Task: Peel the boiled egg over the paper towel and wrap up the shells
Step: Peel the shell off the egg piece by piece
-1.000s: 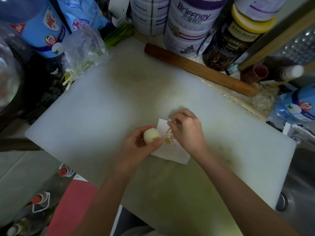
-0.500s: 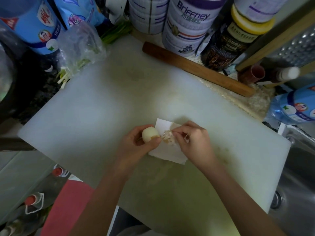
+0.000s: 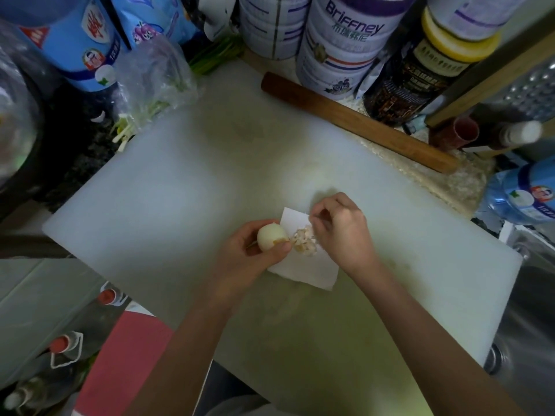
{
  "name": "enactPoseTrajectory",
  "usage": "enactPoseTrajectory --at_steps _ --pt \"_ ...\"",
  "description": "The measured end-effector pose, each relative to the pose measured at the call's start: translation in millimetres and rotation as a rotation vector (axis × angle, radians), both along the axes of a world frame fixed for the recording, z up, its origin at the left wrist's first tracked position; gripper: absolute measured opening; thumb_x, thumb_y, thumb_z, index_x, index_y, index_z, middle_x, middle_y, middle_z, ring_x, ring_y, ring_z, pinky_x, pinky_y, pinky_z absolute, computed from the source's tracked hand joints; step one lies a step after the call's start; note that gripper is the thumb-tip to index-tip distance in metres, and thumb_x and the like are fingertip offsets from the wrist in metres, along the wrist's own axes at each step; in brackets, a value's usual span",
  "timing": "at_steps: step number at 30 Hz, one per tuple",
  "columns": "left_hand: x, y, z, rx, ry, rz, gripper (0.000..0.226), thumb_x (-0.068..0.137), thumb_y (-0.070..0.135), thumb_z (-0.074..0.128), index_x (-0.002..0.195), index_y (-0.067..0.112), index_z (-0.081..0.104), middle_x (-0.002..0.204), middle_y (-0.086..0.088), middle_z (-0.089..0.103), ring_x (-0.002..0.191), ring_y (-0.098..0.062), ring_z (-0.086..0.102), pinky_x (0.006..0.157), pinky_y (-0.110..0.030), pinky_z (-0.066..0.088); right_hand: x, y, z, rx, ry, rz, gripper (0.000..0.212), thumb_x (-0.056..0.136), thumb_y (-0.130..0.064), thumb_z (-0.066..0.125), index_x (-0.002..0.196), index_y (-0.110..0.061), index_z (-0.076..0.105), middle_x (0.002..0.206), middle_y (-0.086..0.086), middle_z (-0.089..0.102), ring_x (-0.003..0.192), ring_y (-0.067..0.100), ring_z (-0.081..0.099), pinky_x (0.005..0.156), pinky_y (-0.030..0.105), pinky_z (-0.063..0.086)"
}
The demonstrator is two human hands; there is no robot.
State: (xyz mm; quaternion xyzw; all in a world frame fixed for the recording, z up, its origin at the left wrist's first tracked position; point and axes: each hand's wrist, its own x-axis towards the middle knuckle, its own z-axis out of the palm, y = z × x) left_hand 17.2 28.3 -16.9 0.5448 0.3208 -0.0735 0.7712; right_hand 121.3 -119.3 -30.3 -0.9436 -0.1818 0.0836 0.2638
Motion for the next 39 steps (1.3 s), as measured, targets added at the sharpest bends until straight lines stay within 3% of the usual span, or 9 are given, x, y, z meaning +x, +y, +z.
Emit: enactPoseTrajectory --at_steps 9,13,18,22,24,27,32,36,39 --pt "3.0 2.4 -1.0 0.027 -0.004 -0.016 0.036 0.070 0.007 0.078 0.102 0.020 0.067 0.100 -0.003 0.071 0.087 -0.006 0.066 0.075 -0.017 0.054 -10.5 -19.0 22.8 0.156 0.154 -0.095 0.007 0.077 -0.007 0.072 0.074 -0.013 0.069 0.085 0.000 0.059 0.072 0.001 0.054 0.067 0.004 0.039" --pt "8.7 -2.2 -2.7 0.024 -0.007 -0.028 0.036 0.068 0.008 0.079 0.099 0.023 0.068 0.095 0.002 0.072 0.086 -0.005 0.067 0.076 -0.020 0.055 -21.5 -21.0 24.2 0.144 0.153 -0.099 0.004 0.080 -0.005 0.068 0.077 -0.007 0.069 0.086 0.003 0.061 0.071 0.006 0.056 0.068 0.014 0.046" --pt "18.7 -5.5 -4.3 -0.015 0.025 -0.014 0.038 0.062 0.018 0.083 0.097 0.025 0.068 0.089 0.007 0.072 0.088 -0.009 0.067 0.084 -0.033 0.055 -22.5 -17.4 24.3 0.203 0.259 -0.200 0.007 0.079 -0.009 0.070 0.074 -0.012 0.067 0.077 0.000 0.066 0.066 0.002 0.058 0.064 0.013 0.045" --pt "22.2 -3.3 -4.3 0.010 0.005 -0.030 0.043 0.058 0.025 0.083 0.098 0.026 0.068 0.088 0.010 0.073 0.085 -0.006 0.067 0.081 -0.031 0.056 -22.3 -17.9 23.3 0.123 0.238 -0.142 0.009 0.074 -0.014 0.077 0.071 -0.010 0.069 0.071 0.000 0.066 0.061 0.005 0.056 0.059 0.009 0.041" --pt "22.2 -3.3 -3.9 0.052 0.007 -0.039 0.040 0.062 0.020 0.083 0.098 0.027 0.068 0.089 0.010 0.072 0.084 -0.005 0.066 0.079 -0.029 0.055 -15.3 -17.8 24.3 0.122 0.172 -0.127 0.005 0.077 -0.007 0.072 0.081 -0.010 0.073 0.079 0.005 0.068 0.064 0.010 0.056 0.062 0.007 0.040" --pt "22.6 -3.9 -2.1 0.101 0.008 -0.060 0.036 0.068 0.015 0.081 0.098 0.028 0.067 0.093 0.007 0.071 0.085 -0.007 0.066 0.080 -0.030 0.055 1.3 -11.4 20.1 0.083 0.045 -0.107 0.017 0.079 -0.006 0.070 0.096 -0.009 0.073 0.089 0.008 0.068 0.068 0.013 0.058 0.072 0.014 0.045" --pt "25.8 -4.7 2.5 0.105 -0.018 -0.045 0.037 0.068 0.010 0.080 0.099 0.025 0.067 0.092 0.007 0.069 0.081 -0.003 0.064 0.075 -0.022 0.054 17.7 6.5 5.6 0.083 0.043 -0.152 0.008 0.076 -0.012 0.074 0.083 -0.007 0.072 0.089 0.009 0.065 0.072 0.021 0.061 0.074 0.027 0.049" --pt "26.4 -2.4 3.5 0.094 -0.019 -0.035 0.036 0.067 0.011 0.081 0.096 0.027 0.067 0.089 0.010 0.070 0.081 -0.003 0.064 0.077 -0.026 0.054 19.5 8.5 0.0 0.045 0.014 -0.182 0.003 0.078 -0.008 0.069 0.076 -0.008 0.068 0.085 0.008 0.062 0.073 0.022 0.060 0.067 0.014 0.036" --pt "26.3 -1.3 3.7 0.095 -0.022 -0.041 0.036 0.066 0.012 0.081 0.095 0.028 0.067 0.088 0.010 0.071 0.081 -0.003 0.065 0.077 -0.024 0.055 21.7 9.9 -0.5 -0.068 -0.004 -0.107 0.007 0.083 -0.008 0.061 0.081 -0.003 0.065 0.089 0.012 0.062 0.082 0.027 0.058 0.069 0.021 0.038"
